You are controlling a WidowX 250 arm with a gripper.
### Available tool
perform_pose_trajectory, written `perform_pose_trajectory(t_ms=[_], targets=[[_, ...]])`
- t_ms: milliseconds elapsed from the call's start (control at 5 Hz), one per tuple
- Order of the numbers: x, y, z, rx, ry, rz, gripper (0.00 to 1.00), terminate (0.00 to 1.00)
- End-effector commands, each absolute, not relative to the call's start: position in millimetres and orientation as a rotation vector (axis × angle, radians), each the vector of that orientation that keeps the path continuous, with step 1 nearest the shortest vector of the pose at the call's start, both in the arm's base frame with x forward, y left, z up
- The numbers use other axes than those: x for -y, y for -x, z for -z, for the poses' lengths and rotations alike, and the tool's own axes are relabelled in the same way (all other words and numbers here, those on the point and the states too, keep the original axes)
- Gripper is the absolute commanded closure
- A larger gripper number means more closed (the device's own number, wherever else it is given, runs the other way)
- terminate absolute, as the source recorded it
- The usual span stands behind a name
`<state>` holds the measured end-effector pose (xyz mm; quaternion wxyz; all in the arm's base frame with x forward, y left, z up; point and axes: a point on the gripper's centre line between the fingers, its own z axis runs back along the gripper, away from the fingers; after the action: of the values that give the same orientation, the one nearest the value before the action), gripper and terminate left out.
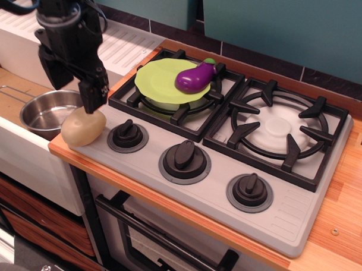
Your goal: Put eggplant on plate and largepotato in pot or pan in sink
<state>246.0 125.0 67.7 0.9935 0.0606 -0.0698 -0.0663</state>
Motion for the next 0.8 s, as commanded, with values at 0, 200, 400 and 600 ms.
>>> perform_pose_trajectory(t_ms=[0,200,400,600], targets=[[-128.4,-257.9,-79.2,0.177,-0.135,0.125,0.00,0.00],[-128.7,-255.4,-76.9,0.164,-0.130,0.115,0.00,0.00],[-128.4,-251.7,-70.9,0.164,-0.119,0.108,0.00,0.00],[-128.2,-248.9,-63.8,0.170,-0.110,0.110,0.00,0.00]])
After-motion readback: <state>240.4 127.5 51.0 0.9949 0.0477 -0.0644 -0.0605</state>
